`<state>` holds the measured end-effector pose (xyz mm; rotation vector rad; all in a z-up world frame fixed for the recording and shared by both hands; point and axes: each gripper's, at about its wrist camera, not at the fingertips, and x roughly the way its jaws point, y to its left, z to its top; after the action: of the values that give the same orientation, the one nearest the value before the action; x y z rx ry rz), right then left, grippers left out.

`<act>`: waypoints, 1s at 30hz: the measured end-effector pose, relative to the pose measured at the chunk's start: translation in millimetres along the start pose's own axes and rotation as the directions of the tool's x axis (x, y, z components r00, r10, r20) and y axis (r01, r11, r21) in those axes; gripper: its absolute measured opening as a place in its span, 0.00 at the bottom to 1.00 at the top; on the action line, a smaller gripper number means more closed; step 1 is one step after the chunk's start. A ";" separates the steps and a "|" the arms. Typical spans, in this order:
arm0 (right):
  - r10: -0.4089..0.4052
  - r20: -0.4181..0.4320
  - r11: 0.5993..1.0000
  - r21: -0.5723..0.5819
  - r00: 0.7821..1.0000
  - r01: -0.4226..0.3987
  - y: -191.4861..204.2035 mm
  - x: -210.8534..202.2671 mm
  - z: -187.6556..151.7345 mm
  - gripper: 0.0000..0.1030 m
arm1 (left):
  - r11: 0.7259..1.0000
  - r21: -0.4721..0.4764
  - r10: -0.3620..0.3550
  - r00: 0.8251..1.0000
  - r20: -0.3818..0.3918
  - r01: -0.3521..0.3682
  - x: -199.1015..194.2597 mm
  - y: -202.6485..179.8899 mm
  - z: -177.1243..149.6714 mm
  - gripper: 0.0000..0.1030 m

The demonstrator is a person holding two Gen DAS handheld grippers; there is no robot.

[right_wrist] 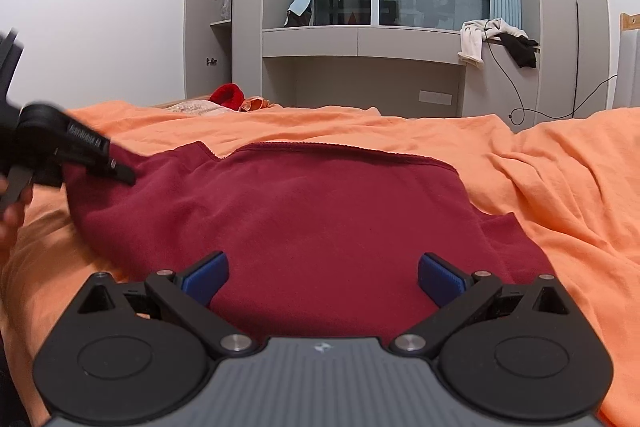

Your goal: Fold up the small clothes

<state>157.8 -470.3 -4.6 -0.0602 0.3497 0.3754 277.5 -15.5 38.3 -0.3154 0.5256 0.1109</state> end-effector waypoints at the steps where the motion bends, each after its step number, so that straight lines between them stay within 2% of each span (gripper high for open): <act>1: 0.000 -0.001 1.000 0.001 1.000 0.000 -2.4 -2.7 0.3 1.00 | 1.000 0.029 -0.013 1.000 0.020 0.012 -2.9 -7.4 5.2 0.21; 4: -0.002 -0.003 1.000 0.010 1.000 0.002 -10.3 -9.5 5.9 1.00 | 0.988 0.141 -0.072 0.994 0.080 0.061 -14.4 -36.8 22.8 0.19; 7: -0.012 -0.005 0.998 0.061 1.000 0.012 -28.0 -16.7 19.4 1.00 | 0.957 0.255 -0.172 0.979 0.108 0.140 -26.2 -72.6 38.8 0.18; 10: -0.064 0.045 0.981 0.187 0.997 0.055 -66.1 -31.2 35.9 1.00 | 0.917 0.332 -0.270 0.956 0.112 0.221 -36.1 -108.8 48.2 0.18; 13: -0.138 0.081 0.929 0.355 0.987 0.101 -116.6 -45.3 45.8 1.00 | 0.881 0.371 -0.350 0.933 0.089 0.295 -42.7 -141.3 47.3 0.18; 15: -0.177 0.070 0.882 0.454 0.982 0.127 -146.4 -49.0 45.7 1.00 | 0.851 0.405 -0.392 0.918 0.065 0.334 -45.3 -163.3 37.2 0.18; 18: -0.202 0.022 0.824 0.544 0.979 0.158 -180.9 -48.4 39.6 1.00 | 0.787 0.489 -0.441 0.897 0.019 0.377 -50.2 -194.6 8.1 0.18; 22: -0.207 -0.015 0.782 0.598 0.978 0.175 -204.9 -48.2 26.2 1.00 | 0.670 0.594 -0.485 0.869 -0.103 0.445 -47.9 -222.6 -40.5 0.20; 24: -0.188 -0.017 0.776 0.610 0.982 0.160 -208.0 -47.3 21.3 1.00 | 0.634 0.625 -0.473 0.868 -0.153 0.455 -45.0 -227.1 -62.5 0.22; 28: -0.157 -0.029 0.771 0.621 0.987 0.141 -204.8 -43.3 17.8 1.00 | 0.594 0.678 -0.443 0.880 -0.172 0.432 -44.7 -226.2 -93.2 0.26; 30: -0.140 -0.036 0.770 0.625 0.989 0.132 -203.4 -39.5 17.2 1.00 | 0.577 0.689 -0.448 0.875 -0.182 0.439 -47.8 -221.7 -98.9 0.42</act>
<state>204.1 -671.0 23.9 0.5755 0.4410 0.0972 230.2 -258.3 41.0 0.3402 0.4240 -0.5918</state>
